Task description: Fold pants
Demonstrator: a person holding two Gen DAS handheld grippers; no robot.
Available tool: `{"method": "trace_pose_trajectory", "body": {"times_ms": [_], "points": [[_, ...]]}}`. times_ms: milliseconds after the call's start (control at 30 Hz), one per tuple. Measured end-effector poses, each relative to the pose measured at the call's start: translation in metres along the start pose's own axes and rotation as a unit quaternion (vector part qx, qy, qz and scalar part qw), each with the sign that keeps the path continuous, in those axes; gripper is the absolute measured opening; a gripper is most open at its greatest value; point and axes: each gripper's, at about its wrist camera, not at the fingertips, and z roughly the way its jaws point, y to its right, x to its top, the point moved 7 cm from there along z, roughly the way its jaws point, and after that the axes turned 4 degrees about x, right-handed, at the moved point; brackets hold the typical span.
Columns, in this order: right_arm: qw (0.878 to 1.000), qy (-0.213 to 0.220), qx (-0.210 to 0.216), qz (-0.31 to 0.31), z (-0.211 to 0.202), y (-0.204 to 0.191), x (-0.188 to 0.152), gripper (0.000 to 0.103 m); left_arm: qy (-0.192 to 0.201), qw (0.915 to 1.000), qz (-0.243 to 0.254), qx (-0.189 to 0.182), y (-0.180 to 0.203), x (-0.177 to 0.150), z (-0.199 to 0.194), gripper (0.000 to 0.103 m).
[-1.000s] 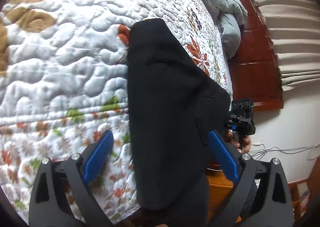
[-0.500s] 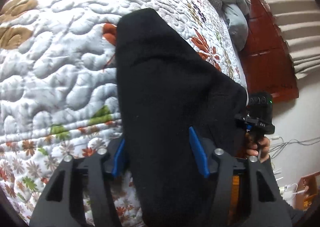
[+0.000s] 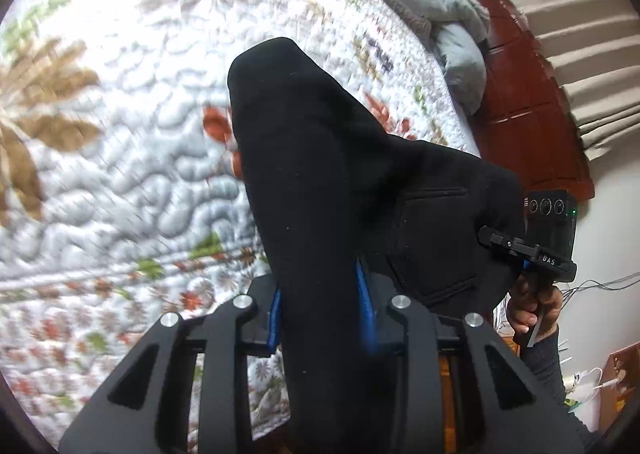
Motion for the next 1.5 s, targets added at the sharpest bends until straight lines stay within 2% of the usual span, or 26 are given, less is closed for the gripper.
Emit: {"method": "trace_pose_trajectory", "body": {"times_ms": [167, 267, 400, 600, 700, 800, 900, 967, 1033, 1100, 1133, 1167, 1233, 1267, 1300, 1333, 1400, 1467, 1500], "points": [[0.999, 0.008, 0.018, -0.031, 0.025, -0.047, 0.048, 0.03, 0.039, 0.999, 0.013, 0.018, -0.014, 0.036, -0.056, 0.029], [0.998, 0.009, 0.034, -0.052, 0.058, -0.078, 0.088, 0.03, 0.062, 0.9975, 0.006, 0.034, -0.04, 0.066, -0.092, 0.029], [0.996, -0.008, 0.052, -0.066, 0.127, -0.117, 0.145, 0.03, 0.075, 0.9954, -0.017, 0.056, -0.094, 0.108, -0.133, 0.029], [0.994, -0.057, 0.058, -0.07, 0.241, -0.148, 0.202, 0.03, 0.064, 0.9922, -0.07, 0.082, -0.191, 0.154, -0.158, 0.029], [0.993, -0.084, 0.057, -0.063, 0.291, -0.149, 0.214, 0.03, 0.047, 0.9893, -0.102, 0.094, -0.238, 0.161, -0.154, 0.029], [0.992, -0.102, 0.057, -0.045, 0.323, -0.136, 0.216, 0.03, 0.026, 0.9869, -0.121, 0.103, -0.271, 0.158, -0.144, 0.03], [0.991, -0.11, 0.072, -0.023, 0.333, -0.119, 0.215, 0.032, 0.024, 0.988, -0.131, 0.079, -0.284, 0.155, -0.14, 0.035], [0.99, -0.114, 0.076, -0.021, 0.337, -0.113, 0.213, 0.038, 0.028, 0.9882, -0.132, 0.073, -0.287, 0.154, -0.136, 0.04], [0.99, -0.117, 0.079, -0.01, 0.341, -0.112, 0.213, 0.05, 0.034, 0.9883, -0.132, 0.07, -0.29, 0.15, -0.135, 0.043], [0.991, -0.108, 0.075, -0.011, 0.334, -0.113, 0.215, 0.056, 0.046, 0.988, -0.132, 0.066, -0.285, 0.15, -0.138, 0.053], [0.993, -0.095, 0.067, -0.012, 0.326, -0.115, 0.217, 0.056, 0.059, 0.9873, -0.126, 0.078, -0.281, 0.149, -0.146, 0.056], [0.995, -0.079, 0.064, -0.014, 0.316, -0.115, 0.222, 0.056, 0.07, 0.9866, -0.118, 0.088, -0.281, 0.145, -0.156, 0.063], [0.999, -0.019, 0.037, -0.025, 0.283, -0.118, 0.238, 0.056, 0.115, 0.9806, -0.092, 0.128, -0.273, 0.148, -0.185, 0.07], [0.999, 0.012, 0.033, -0.031, 0.264, -0.124, 0.247, 0.055, 0.131, 0.9785, -0.081, 0.137, -0.269, 0.151, -0.196, 0.073], [0.998, 0.026, 0.04, -0.034, 0.254, -0.131, 0.252, 0.049, 0.152, 0.9765, -0.065, 0.139, -0.26, 0.155, -0.209, 0.074], [0.997, 0.037, 0.047, -0.04, 0.247, -0.14, 0.256, 0.045, 0.164, 0.9758, -0.054, 0.134, -0.252, 0.16, -0.216, 0.075], [0.995, 0.044, 0.061, -0.065, 0.244, -0.166, 0.261, 0.044, 0.188, 0.9755, -0.031, 0.11, -0.231, 0.171, -0.222, 0.079], [0.994, 0.037, 0.066, -0.078, 0.255, -0.181, 0.263, 0.043, 0.193, 0.9775, -0.016, 0.082, -0.218, 0.179, -0.216, 0.08], [0.994, 0.028, 0.069, -0.075, 0.268, -0.186, 0.264, 0.042, 0.186, 0.9803, -0.011, 0.065, -0.205, 0.191, -0.2, 0.08]]}}
